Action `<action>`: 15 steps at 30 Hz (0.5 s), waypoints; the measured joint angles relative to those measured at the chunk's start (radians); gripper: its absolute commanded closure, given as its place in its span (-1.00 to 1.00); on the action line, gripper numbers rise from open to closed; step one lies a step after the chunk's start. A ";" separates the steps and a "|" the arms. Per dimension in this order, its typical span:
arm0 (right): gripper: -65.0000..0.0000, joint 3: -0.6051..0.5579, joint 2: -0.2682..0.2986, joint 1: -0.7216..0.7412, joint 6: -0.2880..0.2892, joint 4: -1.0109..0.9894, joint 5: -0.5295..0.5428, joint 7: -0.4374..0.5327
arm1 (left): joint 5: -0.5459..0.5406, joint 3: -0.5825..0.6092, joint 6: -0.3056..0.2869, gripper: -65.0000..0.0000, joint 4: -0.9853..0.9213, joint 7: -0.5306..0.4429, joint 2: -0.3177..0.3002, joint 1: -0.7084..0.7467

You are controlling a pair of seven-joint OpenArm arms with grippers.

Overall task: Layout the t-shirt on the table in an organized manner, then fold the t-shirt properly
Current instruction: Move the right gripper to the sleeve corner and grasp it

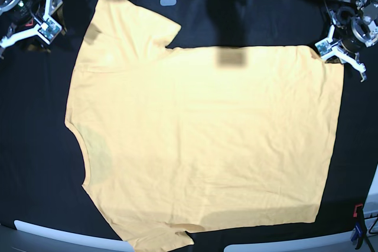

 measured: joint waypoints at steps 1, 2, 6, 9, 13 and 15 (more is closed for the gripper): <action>0.13 0.000 0.006 0.000 0.000 -0.011 -0.035 0.039 | 0.000 0.000 0.000 1.00 0.000 -0.002 0.000 0.000; 0.13 0.000 0.007 0.001 0.000 -0.023 -0.079 0.066 | 0.000 0.000 0.000 1.00 0.000 -0.002 0.000 0.000; 0.13 -0.001 0.006 0.000 0.009 -0.098 -0.209 0.088 | 0.000 0.000 0.000 1.00 0.000 -0.003 0.000 0.000; 0.14 -0.002 0.006 0.000 0.007 -0.155 -0.295 0.121 | 0.000 0.000 0.000 1.00 0.000 -0.004 0.000 0.000; 0.14 -0.061 0.007 0.000 0.006 -0.222 -0.493 0.135 | 0.000 0.000 0.001 1.00 0.000 -0.004 0.000 0.000; 0.14 -0.126 0.019 0.000 -0.009 -0.249 -0.526 0.131 | 0.000 0.000 0.000 1.00 0.000 -0.003 0.000 0.000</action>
